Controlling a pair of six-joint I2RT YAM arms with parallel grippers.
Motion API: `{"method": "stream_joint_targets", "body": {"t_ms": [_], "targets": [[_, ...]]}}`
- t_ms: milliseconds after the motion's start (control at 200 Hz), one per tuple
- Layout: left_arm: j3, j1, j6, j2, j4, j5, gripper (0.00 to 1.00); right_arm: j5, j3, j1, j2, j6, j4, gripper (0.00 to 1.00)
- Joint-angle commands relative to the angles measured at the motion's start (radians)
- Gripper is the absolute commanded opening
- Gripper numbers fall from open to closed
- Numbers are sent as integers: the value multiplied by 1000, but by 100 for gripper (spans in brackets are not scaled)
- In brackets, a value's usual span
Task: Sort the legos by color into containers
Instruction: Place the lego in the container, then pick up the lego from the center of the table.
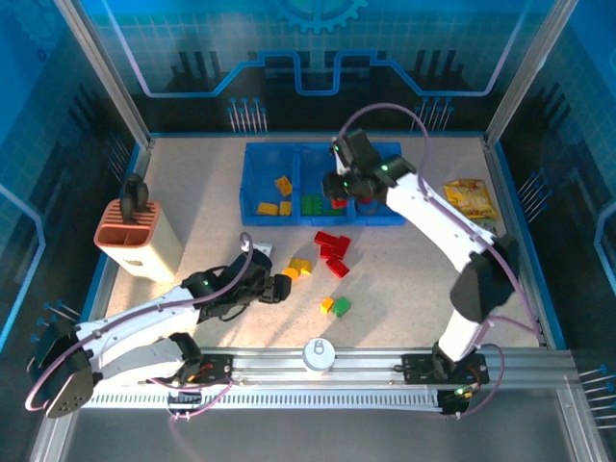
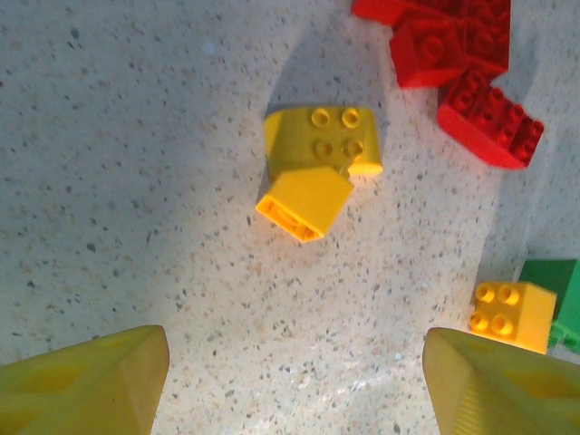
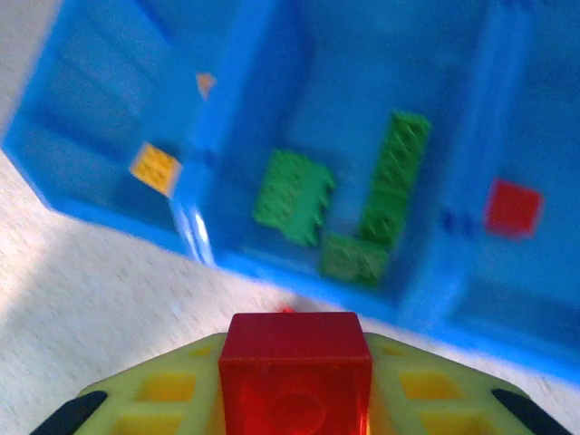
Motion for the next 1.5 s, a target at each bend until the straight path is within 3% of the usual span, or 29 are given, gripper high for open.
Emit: {"method": "stream_joint_targets", "body": {"t_ms": [0, 145, 265, 395, 695, 820, 1046, 1126, 1161, 1201, 1281, 1496], "targets": [[-28, -47, -57, -34, 1, -51, 75, -127, 171, 15, 173, -8, -10, 34], [-51, -70, -86, -126, -55, -76, 75, -149, 475, 32, 376, 14, -125, 33], [-87, -70, -95, -206, -63, -78, 75, -114, 545, 43, 412, 8, -141, 33], [-94, -69, -93, -205, -60, -81, 75, -36, 534, 2, 387, 3, -171, 33], [-60, -70, -67, -68, 35, -42, 75, 55, 384, -226, 301, -26, -213, 33], [-30, -71, -50, -6, 64, -22, 75, 35, 260, -268, 286, -36, -154, 34], [25, -77, -31, 76, 78, 3, 76, 53, 190, -293, 307, -17, -114, 37], [35, -82, -32, 96, 87, 10, 76, 57, 185, -294, 305, -15, -113, 44], [39, -85, -31, 106, 92, 15, 76, 57, 184, -294, 302, -15, -114, 56], [46, -88, -27, 120, 102, 28, 76, 56, 180, -293, 294, -16, -116, 76], [77, -105, -6, 168, 108, 50, 76, 65, 157, -290, 261, -15, -110, 89], [196, -183, 38, 354, 86, 44, 75, 93, -1, -233, 71, -34, -47, 90]]}}
